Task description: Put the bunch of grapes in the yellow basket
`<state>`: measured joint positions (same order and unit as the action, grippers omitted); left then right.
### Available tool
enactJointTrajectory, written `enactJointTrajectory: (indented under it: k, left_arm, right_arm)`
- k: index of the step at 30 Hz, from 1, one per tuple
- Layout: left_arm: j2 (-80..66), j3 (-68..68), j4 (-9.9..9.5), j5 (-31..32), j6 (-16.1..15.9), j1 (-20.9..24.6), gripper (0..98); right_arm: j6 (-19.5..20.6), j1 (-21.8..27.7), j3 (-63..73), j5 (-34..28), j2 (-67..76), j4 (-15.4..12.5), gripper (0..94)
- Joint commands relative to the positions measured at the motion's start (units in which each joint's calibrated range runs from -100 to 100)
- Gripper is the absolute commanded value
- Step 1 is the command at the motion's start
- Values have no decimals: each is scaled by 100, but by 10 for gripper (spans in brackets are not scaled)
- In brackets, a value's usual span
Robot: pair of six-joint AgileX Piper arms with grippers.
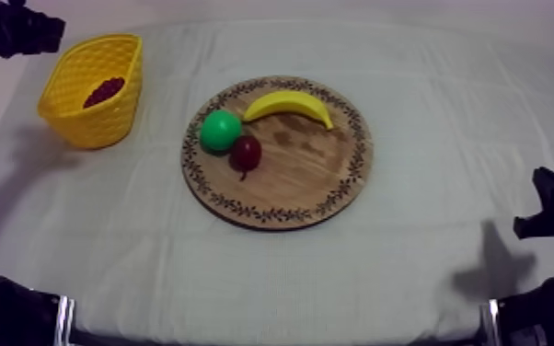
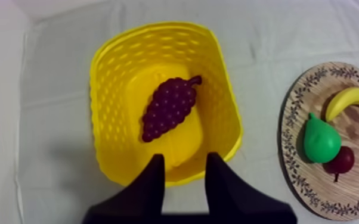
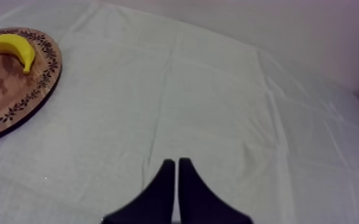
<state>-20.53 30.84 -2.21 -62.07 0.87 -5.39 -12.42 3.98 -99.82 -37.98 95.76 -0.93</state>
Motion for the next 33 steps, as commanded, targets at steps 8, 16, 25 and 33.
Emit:
enactJointTrajectory:
  k: [8,16,25,33]
  left_arm:
    - [-1657,1122,19,761,-127,-182,52]
    - [-2939,2243,109,1363,-235,-400,3]
    - [-4377,3575,293,1764,-337,-400,0]
    - [-5637,4917,580,2125,-796,-372,0]
  right_arm:
    - [-1,0,4,0,0,-2,3]
    - [-1,0,4,0,0,-2,3]
    - [-1,0,4,0,0,-2,3]
    - [-1,0,4,0,0,-2,3]
